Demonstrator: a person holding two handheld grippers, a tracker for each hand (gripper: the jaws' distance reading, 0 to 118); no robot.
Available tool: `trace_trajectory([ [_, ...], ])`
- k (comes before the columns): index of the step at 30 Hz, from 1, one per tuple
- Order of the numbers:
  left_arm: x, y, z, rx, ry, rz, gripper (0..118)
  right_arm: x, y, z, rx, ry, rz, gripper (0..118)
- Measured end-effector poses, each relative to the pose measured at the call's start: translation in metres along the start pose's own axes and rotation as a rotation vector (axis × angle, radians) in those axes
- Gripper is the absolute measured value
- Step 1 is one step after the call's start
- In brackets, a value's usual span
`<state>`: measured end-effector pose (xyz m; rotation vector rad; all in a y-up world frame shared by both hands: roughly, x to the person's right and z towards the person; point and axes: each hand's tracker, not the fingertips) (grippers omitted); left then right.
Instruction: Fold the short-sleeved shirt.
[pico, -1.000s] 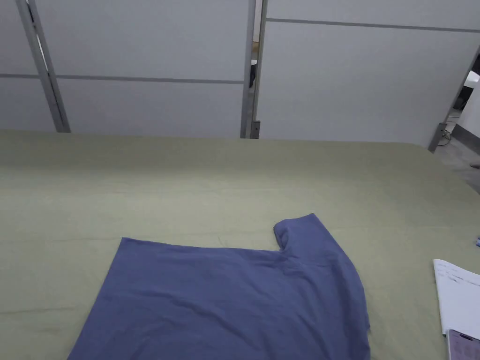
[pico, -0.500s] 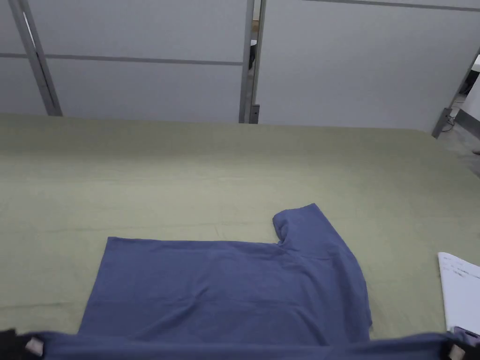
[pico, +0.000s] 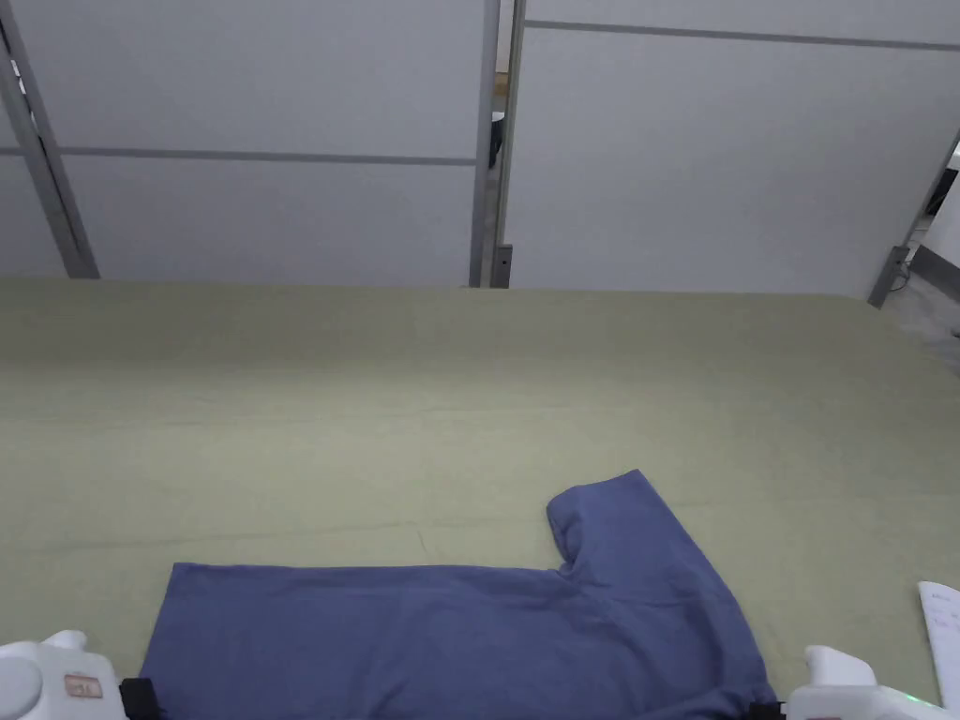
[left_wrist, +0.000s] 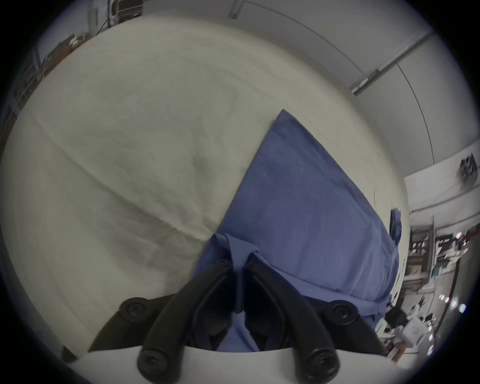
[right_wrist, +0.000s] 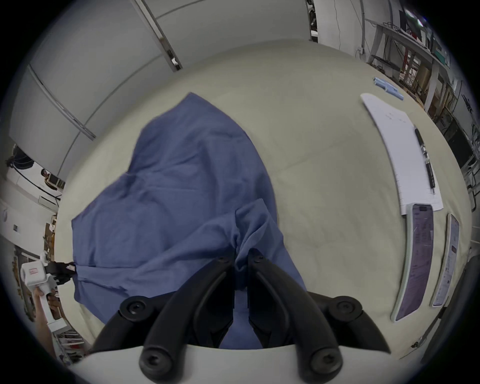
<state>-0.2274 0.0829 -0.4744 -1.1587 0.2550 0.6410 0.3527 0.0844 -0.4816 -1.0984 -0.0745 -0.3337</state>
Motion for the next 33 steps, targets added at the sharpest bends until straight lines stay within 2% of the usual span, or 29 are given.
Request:
trace_trajectory([
  [1, -0.001, -0.002, 0.003, 0.037, -0.025, -0.016, 27, 0.001, -0.002, 0.001, 0.004, -0.001, 0.003, 15],
  [2, -0.001, -0.006, 0.014, 0.073, -0.056, -0.047, 56, 0.001, -0.005, 0.007, 0.035, -0.016, 0.017, 28],
  [3, -0.001, -0.008, 0.029, 0.114, -0.055, -0.102, 107, 0.002, -0.008, 0.017, 0.097, -0.017, 0.045, 65],
  [4, -0.001, -0.013, 0.042, 0.172, -0.056, -0.151, 118, 0.002, -0.013, 0.032, 0.161, -0.015, 0.075, 98],
  [5, -0.003, -0.022, 0.065, 0.271, -0.072, -0.213, 118, 0.002, -0.020, 0.049, 0.235, -0.009, 0.103, 114],
  [7, -0.012, -0.038, 0.110, 0.539, -0.123, -0.339, 118, 0.003, -0.039, 0.095, 0.440, 0.049, 0.130, 116],
  [9, -0.018, -0.065, 0.148, 0.724, -0.153, -0.442, 118, -0.003, -0.057, 0.136, 0.555, 0.065, 0.142, 116],
  [10, -0.020, -0.079, 0.164, 0.797, -0.130, -0.471, 118, -0.005, -0.066, 0.152, 0.602, 0.069, 0.151, 115],
  [11, -0.019, -0.090, 0.182, 0.837, -0.107, -0.483, 114, -0.006, -0.073, 0.165, 0.630, 0.086, 0.160, 108],
  [12, -0.021, -0.103, 0.195, 0.873, -0.107, -0.498, 83, -0.009, -0.081, 0.178, 0.669, 0.128, 0.168, 67],
  [13, -0.024, -0.114, 0.202, 0.895, -0.112, -0.515, 23, -0.011, -0.088, 0.189, 0.710, 0.142, 0.165, 1],
  [14, -0.027, -0.125, 0.208, 0.903, -0.105, -0.520, 0, -0.017, -0.096, 0.196, 0.736, 0.087, 0.157, 2],
  [15, -0.028, -0.133, 0.207, 0.891, -0.074, -0.518, 0, -0.024, -0.106, 0.198, 0.815, -0.026, 0.157, 2],
  [16, -0.034, -0.147, 0.208, 0.901, -0.016, -0.495, 0, -0.027, -0.111, 0.202, 0.838, -0.003, 0.156, 2],
  [17, -0.040, -0.151, 0.205, 0.836, -0.044, -0.499, 0, -0.028, -0.110, 0.204, 0.773, 0.091, 0.198, 2],
  [18, -0.046, -0.157, 0.198, 0.793, -0.065, -0.470, 0, -0.030, -0.115, 0.204, 0.763, 0.103, 0.174, 2],
  [19, -0.056, -0.151, 0.191, 0.764, -0.068, -0.445, 0, -0.032, -0.121, 0.204, 0.775, 0.105, 0.173, 2],
  [21, -0.068, -0.141, 0.173, 0.650, -0.122, -0.381, 0, -0.031, -0.124, 0.209, 0.750, 0.088, 0.238, 2],
  [24, -0.059, -0.116, 0.150, 0.461, -0.119, -0.337, 0, -0.028, -0.129, 0.211, 0.731, 0.098, 0.241, 2],
  [25, -0.060, -0.108, 0.140, 0.488, -0.077, -0.363, 2, -0.027, -0.130, 0.210, 0.727, 0.096, 0.236, 2],
  [26, -0.057, -0.100, 0.127, 0.520, -0.070, -0.371, 31, -0.025, -0.131, 0.208, 0.723, 0.094, 0.230, 2],
  [27, -0.052, -0.089, 0.113, 0.478, -0.032, -0.386, 104, -0.024, -0.132, 0.206, 0.714, 0.093, 0.222, 2],
  [28, -0.050, -0.078, 0.095, 0.393, -0.010, -0.388, 118, -0.022, -0.131, 0.208, 0.707, 0.088, 0.213, 2],
  [29, -0.047, -0.074, 0.084, 0.385, -0.099, -0.361, 118, -0.021, -0.132, 0.206, 0.702, 0.082, 0.205, 2],
  [32, -0.048, -0.058, 0.040, 0.211, -0.060, -0.267, 118, -0.018, -0.134, 0.202, 0.681, 0.067, 0.188, 2],
  [33, -0.048, -0.058, 0.029, 0.184, -0.055, -0.242, 107, -0.017, -0.133, 0.199, 0.665, 0.057, 0.185, 2],
])
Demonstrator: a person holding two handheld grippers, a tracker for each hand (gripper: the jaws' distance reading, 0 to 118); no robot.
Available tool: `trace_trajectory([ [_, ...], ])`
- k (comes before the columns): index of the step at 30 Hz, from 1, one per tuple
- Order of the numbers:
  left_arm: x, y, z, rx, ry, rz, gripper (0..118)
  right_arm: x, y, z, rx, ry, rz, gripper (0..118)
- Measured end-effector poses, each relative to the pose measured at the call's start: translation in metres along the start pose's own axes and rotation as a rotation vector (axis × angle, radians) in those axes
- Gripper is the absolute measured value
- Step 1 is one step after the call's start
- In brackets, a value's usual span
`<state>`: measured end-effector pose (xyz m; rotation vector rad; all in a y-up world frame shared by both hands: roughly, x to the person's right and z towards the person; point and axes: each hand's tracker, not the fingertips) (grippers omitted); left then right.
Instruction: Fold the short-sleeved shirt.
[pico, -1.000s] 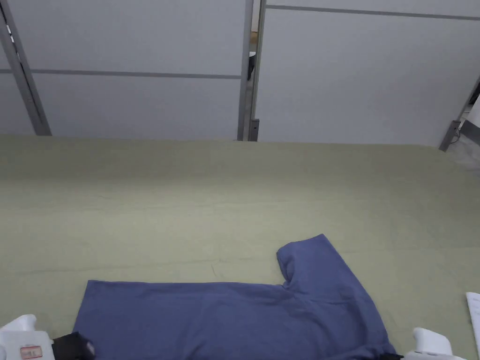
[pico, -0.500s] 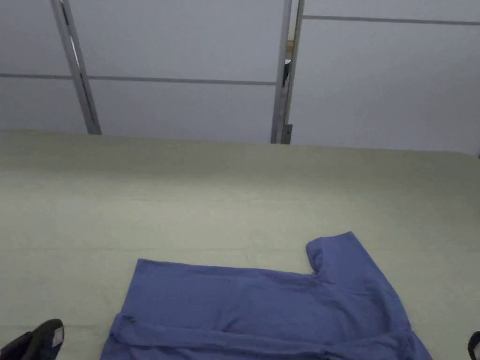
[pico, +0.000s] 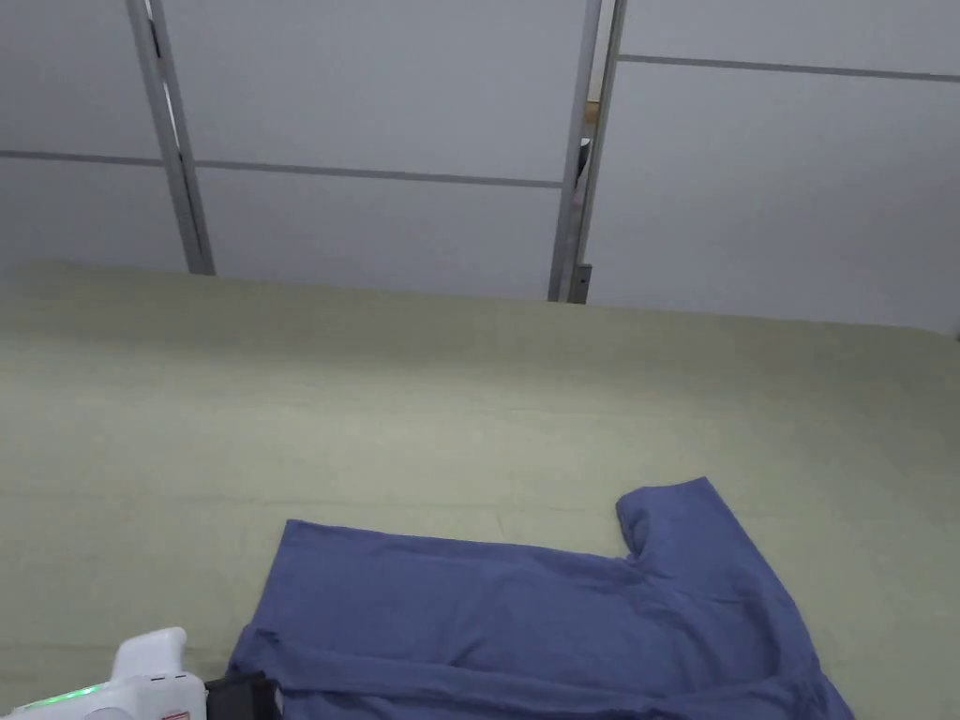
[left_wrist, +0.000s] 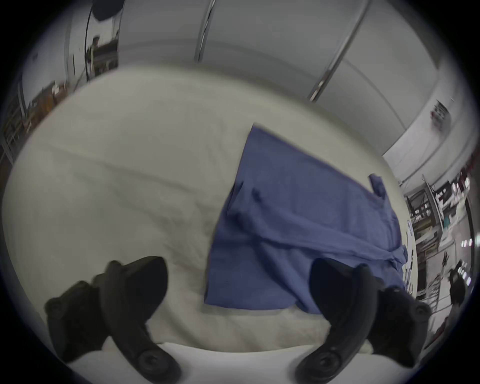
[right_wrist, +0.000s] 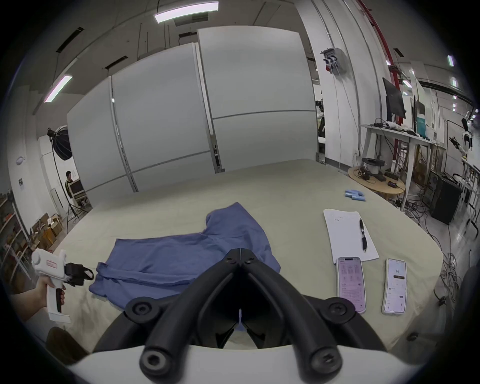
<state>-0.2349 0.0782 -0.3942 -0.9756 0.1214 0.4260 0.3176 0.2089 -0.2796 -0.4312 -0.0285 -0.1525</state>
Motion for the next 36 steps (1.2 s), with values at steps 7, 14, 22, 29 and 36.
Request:
trace_trajectory([
  [7, 0.000, -0.020, -0.009, 0.003, 0.069, -0.040, 7, 0.030, -0.020, -0.066, -0.349, -0.046, -0.035, 118],
  [14, -0.010, -0.010, 0.016, 0.028, 0.130, -0.077, 6, 0.064, -0.068, -0.175, -0.821, -0.027, -0.090, 106],
  [22, 0.002, -0.004, 0.046, 0.024, 0.116, -0.145, 6, 0.039, -0.039, -0.154, -0.770, 0.052, -0.046, 5],
  [29, -0.004, -0.018, 0.125, -0.010, -0.044, -0.083, 6, 0.042, 0.006, -0.075, -0.673, 0.150, -0.103, 5],
  [36, -0.045, -0.079, 0.120, -0.281, 0.046, -0.037, 6, 0.054, -0.043, -0.056, -0.864, 0.126, -0.067, 5],
])
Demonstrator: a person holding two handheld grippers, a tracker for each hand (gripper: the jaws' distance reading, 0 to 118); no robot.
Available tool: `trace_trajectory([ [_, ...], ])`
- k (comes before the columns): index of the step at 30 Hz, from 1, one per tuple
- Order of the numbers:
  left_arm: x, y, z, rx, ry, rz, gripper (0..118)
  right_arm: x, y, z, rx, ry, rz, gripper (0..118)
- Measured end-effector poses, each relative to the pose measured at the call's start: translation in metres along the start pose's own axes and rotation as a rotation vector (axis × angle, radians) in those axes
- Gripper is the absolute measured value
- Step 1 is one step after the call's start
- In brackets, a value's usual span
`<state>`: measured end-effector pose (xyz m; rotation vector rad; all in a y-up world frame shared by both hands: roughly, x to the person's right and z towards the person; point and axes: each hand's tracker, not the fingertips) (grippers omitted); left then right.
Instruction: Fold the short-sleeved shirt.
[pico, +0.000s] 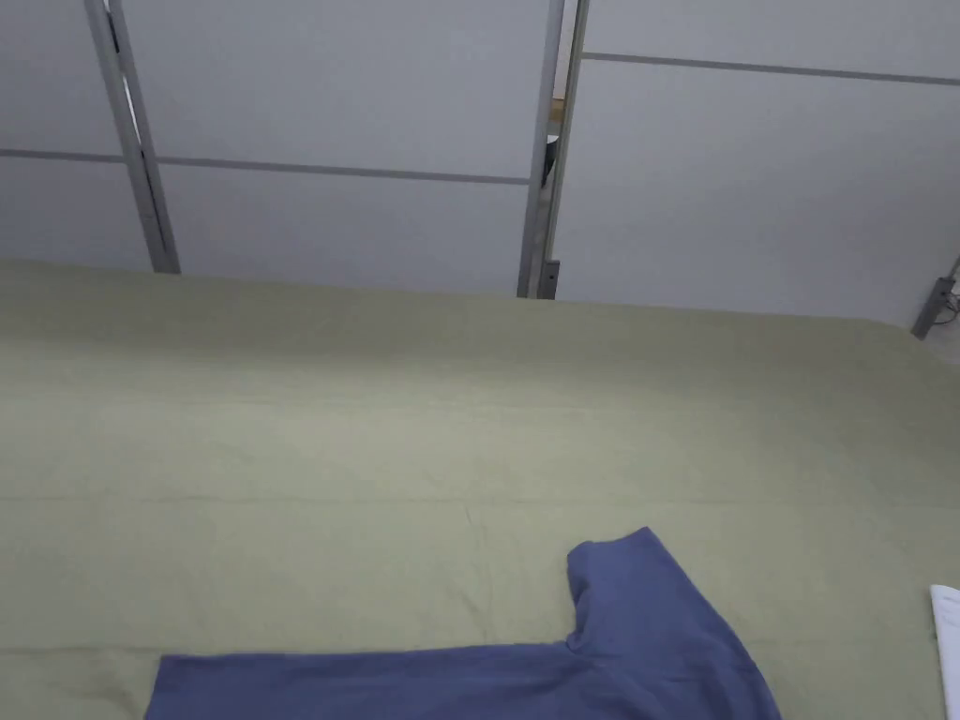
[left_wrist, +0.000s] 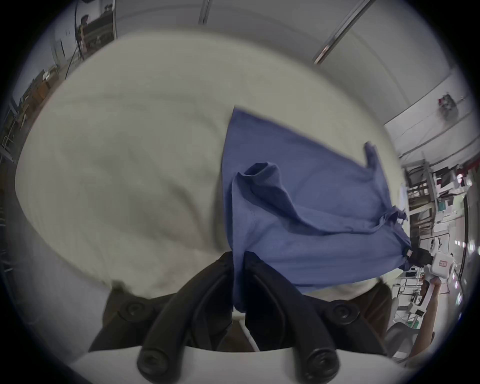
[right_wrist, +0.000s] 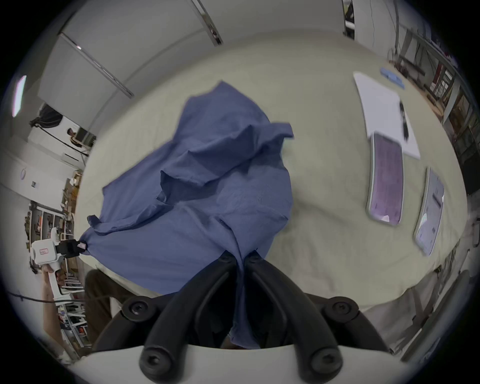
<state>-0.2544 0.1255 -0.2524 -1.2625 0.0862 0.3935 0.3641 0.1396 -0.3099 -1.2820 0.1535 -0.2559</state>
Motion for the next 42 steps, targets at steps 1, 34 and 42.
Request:
trace_trajectory([
  [1, 0.001, -0.006, -0.015, -0.049, 0.029, -0.003, 6, -0.002, -0.004, -0.016, -0.039, -0.022, 0.013, 5],
  [34, 0.046, 0.159, -0.027, 0.278, -0.012, -0.063, 118, -0.114, 0.040, 0.094, 0.845, -0.001, 0.196, 2],
  [42, 0.019, 0.160, -0.119, 0.115, 0.219, 0.034, 80, -0.102, 0.062, 0.047, 0.706, -0.066, 0.171, 2],
])
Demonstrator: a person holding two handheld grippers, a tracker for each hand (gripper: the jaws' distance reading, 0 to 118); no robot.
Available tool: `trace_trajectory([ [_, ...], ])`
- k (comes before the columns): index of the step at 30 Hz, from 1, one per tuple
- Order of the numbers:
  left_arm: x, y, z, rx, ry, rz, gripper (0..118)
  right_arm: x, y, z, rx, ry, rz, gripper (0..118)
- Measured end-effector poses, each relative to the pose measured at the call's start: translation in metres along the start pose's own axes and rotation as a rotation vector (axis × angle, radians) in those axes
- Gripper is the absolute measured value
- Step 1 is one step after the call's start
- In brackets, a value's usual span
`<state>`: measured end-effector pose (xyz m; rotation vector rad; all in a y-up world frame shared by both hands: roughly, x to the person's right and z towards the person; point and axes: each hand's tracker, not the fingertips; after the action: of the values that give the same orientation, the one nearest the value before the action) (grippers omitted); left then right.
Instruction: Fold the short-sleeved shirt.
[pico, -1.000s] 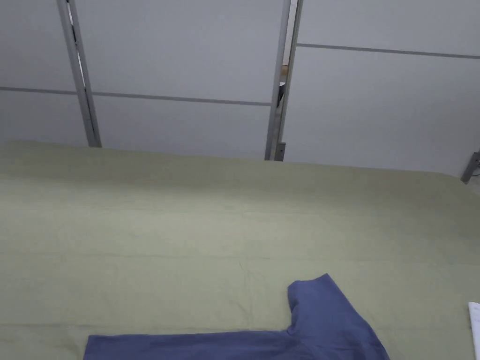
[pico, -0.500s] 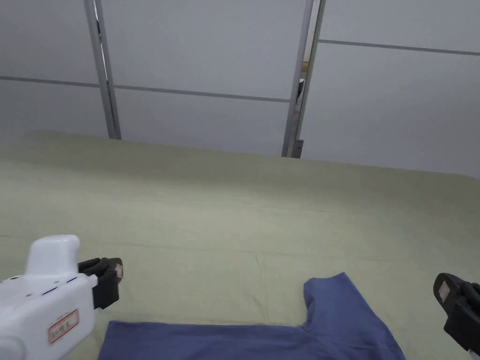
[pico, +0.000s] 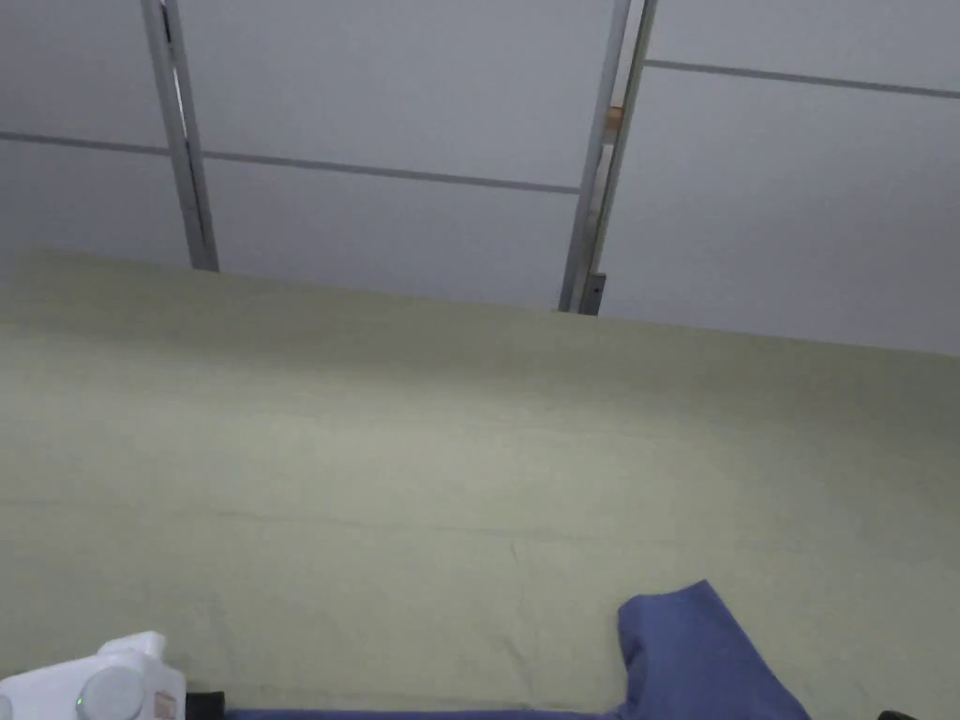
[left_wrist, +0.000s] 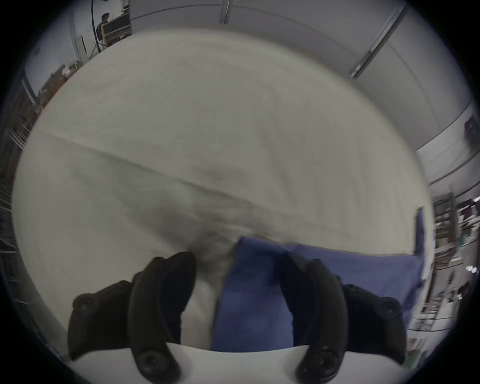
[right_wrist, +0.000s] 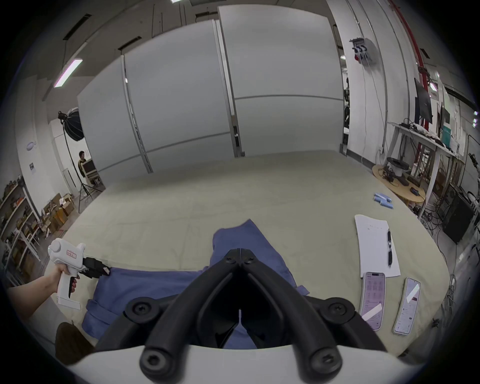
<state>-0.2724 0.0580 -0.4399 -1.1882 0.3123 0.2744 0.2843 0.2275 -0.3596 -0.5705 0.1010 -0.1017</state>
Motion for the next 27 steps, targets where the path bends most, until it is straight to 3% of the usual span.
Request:
trace_trajectory([
  [2, 0.010, -0.007, 0.013, -0.008, -0.050, -0.035, 77, 0.001, -0.005, -0.015, -0.041, -0.008, 0.016, 2],
  [3, 0.013, -0.011, 0.019, 0.002, -0.040, -0.066, 52, 0.003, -0.007, -0.026, -0.070, -0.021, 0.020, 3],
  [4, 0.008, -0.006, 0.022, 0.025, -0.079, -0.083, 11, 0.006, -0.008, -0.038, -0.091, -0.032, 0.022, 7],
  [5, 0.007, -0.011, 0.027, 0.053, -0.106, -0.070, 1, 0.011, -0.011, -0.054, -0.141, -0.053, 0.023, 27],
  [6, 0.001, -0.004, 0.034, 0.182, 0.036, -0.140, 1, 0.016, -0.012, -0.073, -0.217, -0.070, 0.026, 75],
  [7, -0.001, -0.006, 0.035, 0.180, 0.013, -0.147, 1, 0.020, -0.013, -0.091, -0.281, -0.099, 0.022, 109],
  [8, -0.006, -0.005, 0.038, 0.190, 0.002, -0.138, 1, 0.025, -0.016, -0.112, -0.349, -0.120, 0.026, 118],
  [9, -0.009, -0.005, 0.041, 0.196, -0.012, -0.127, 1, 0.031, -0.019, -0.129, -0.354, -0.121, 0.039, 118],
  [10, -0.004, -0.015, 0.040, 0.060, -0.169, -0.038, 1, 0.036, -0.021, -0.147, -0.414, -0.105, 0.045, 118],
  [12, -0.005, -0.012, 0.048, 0.076, -0.208, -0.024, 1, 0.044, -0.025, -0.187, -0.519, -0.163, 0.070, 118],
  [15, -0.003, -0.013, 0.053, 0.092, -0.177, -0.054, 1, 0.053, -0.030, -0.228, -0.614, -0.219, 0.029, 116],
  [17, -0.002, -0.013, 0.054, 0.096, -0.169, -0.065, 1, 0.049, -0.032, -0.237, -0.693, -0.220, -0.001, 85],
  [18, -0.002, -0.014, 0.054, 0.091, -0.171, -0.066, 1, 0.043, -0.030, -0.235, -0.696, -0.161, -0.015, 70],
  [19, -0.002, -0.014, 0.055, 0.092, -0.174, -0.068, 1, 0.034, -0.025, -0.225, -0.619, -0.200, 0.041, 32],
  [20, -0.002, -0.016, 0.058, 0.093, -0.172, -0.073, 1, 0.029, -0.022, -0.220, -0.596, -0.120, 0.077, 5],
  [27, -0.013, -0.019, 0.094, 0.124, -0.193, -0.064, 1, 0.019, 0.003, -0.161, -0.484, -0.050, 0.105, 5],
])
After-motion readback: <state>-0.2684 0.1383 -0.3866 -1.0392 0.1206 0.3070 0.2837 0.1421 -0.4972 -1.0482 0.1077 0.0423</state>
